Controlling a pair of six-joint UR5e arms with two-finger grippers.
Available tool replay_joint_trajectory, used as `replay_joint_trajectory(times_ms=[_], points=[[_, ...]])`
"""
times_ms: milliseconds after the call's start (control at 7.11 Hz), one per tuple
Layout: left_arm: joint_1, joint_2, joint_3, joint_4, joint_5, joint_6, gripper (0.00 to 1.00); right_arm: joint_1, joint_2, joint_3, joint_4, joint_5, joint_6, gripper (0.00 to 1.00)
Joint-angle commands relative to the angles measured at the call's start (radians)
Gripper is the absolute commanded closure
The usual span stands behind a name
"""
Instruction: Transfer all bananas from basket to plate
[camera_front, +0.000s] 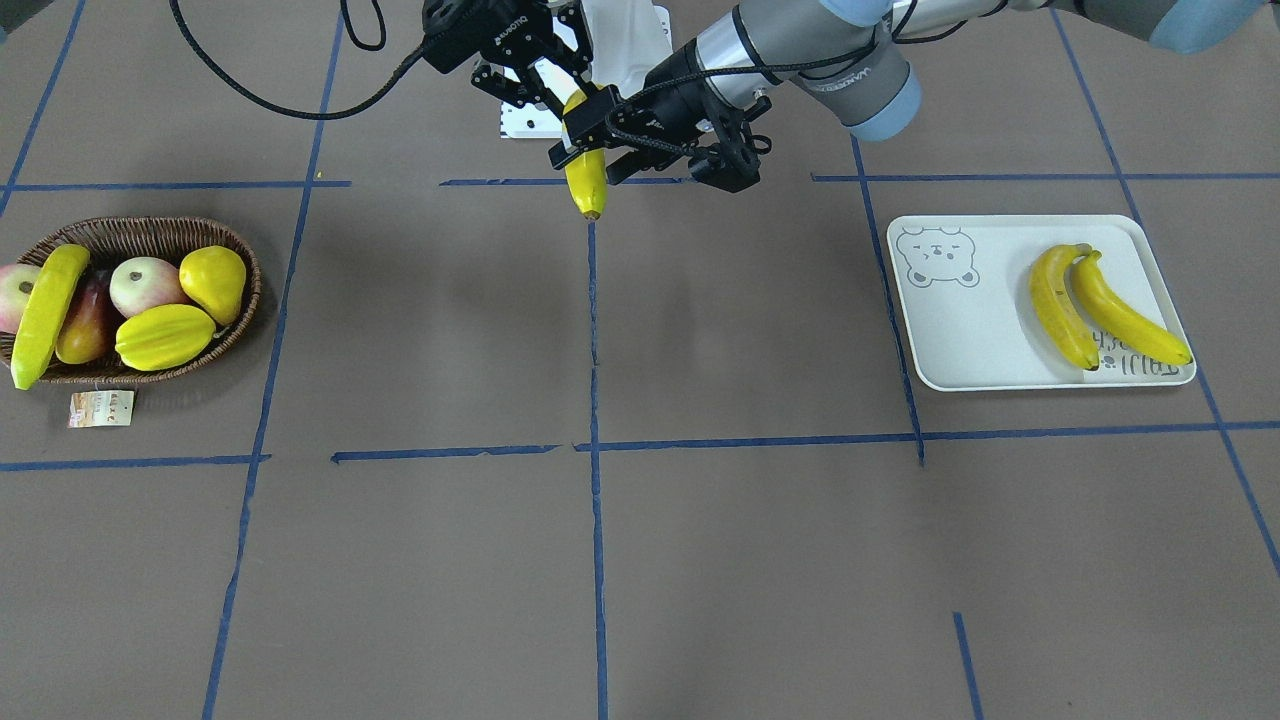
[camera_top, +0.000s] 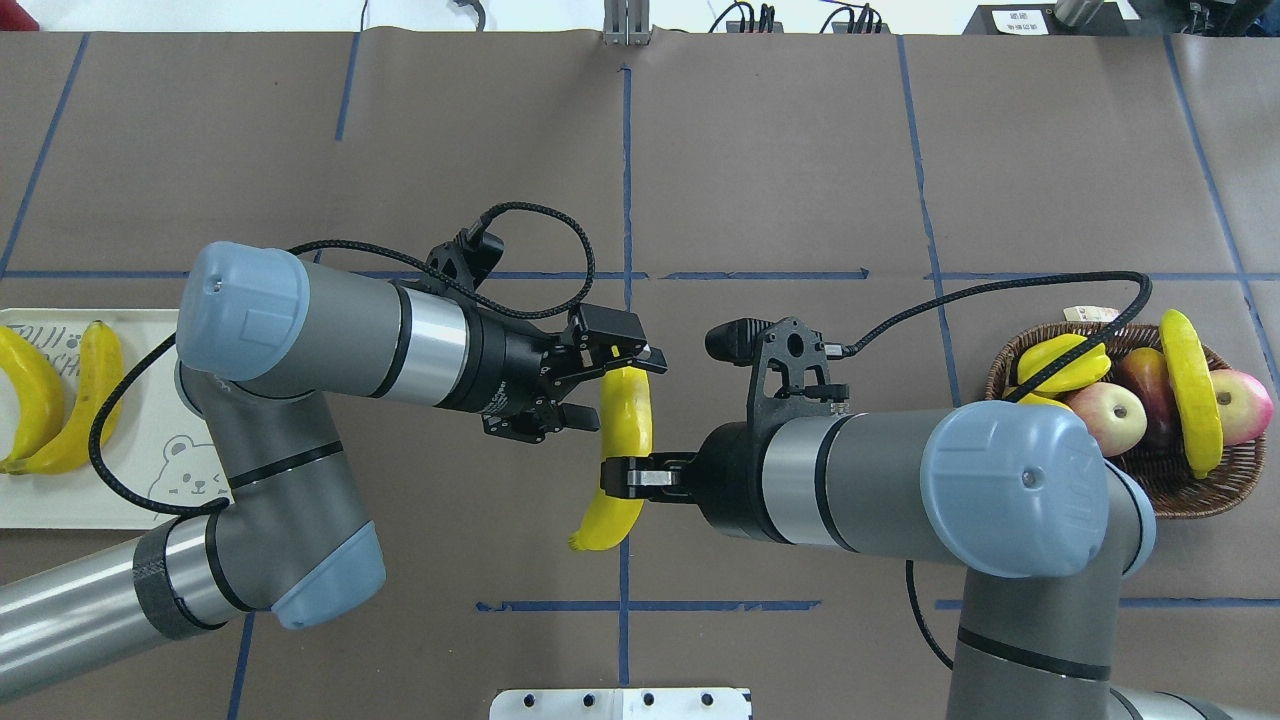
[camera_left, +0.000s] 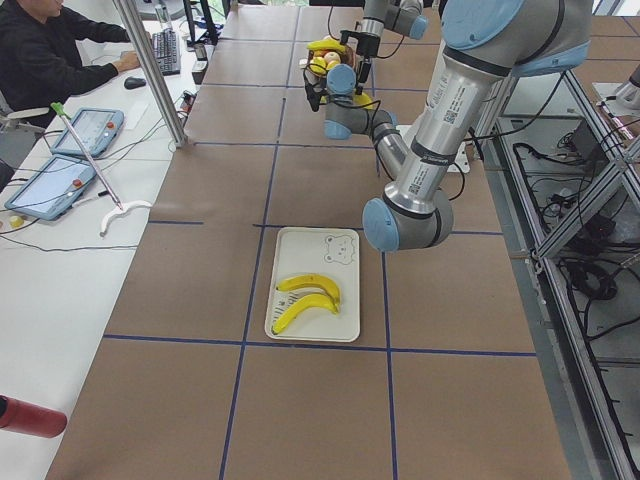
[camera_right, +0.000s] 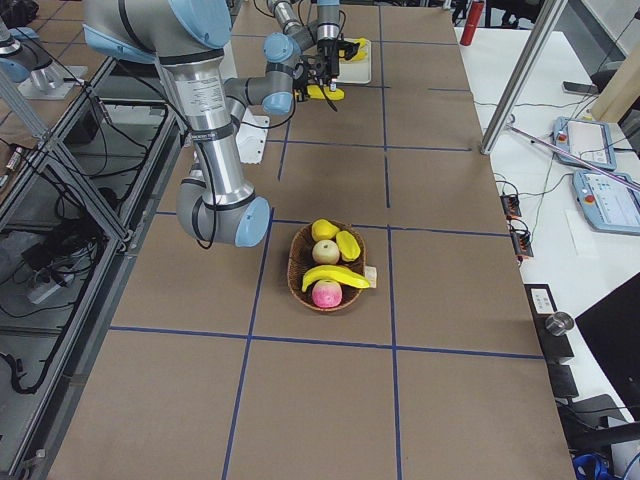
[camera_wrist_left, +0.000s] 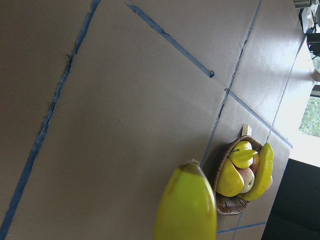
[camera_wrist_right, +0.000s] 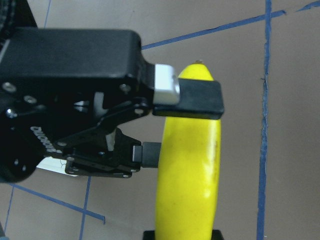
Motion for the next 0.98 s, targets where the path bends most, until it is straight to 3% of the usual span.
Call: replay_joint_trajectory(times_ms=[0, 141, 281, 422, 563, 844], points=[[0.000, 0.009, -0.007, -0.003, -0.002, 0.015, 0.78, -0.001, 0.000, -0.001, 0.000, 0.002, -0.001, 1.00], [0.001, 0.011, -0.015, -0.003, -0.002, 0.053, 0.95, 0.001, -0.002, -0.001, 0.000, 0.003, -0.001, 0.99], [0.001, 0.011, -0.018, -0.003, -0.002, 0.058, 0.98, 0.001, 0.000, 0.003, 0.002, 0.006, -0.001, 0.79], [0.001, 0.011, -0.017, -0.003, -0.003, 0.058, 0.99, -0.001, 0.011, 0.008, 0.000, 0.003, 0.002, 0.14], [0.000, 0.012, -0.018, -0.001, -0.003, 0.060, 1.00, 0.001, 0.012, 0.011, -0.002, 0.003, 0.005, 0.00], [0.000, 0.012, -0.018, -0.001, -0.006, 0.061, 1.00, 0.002, 0.012, 0.020, -0.003, 0.002, 0.011, 0.00]])
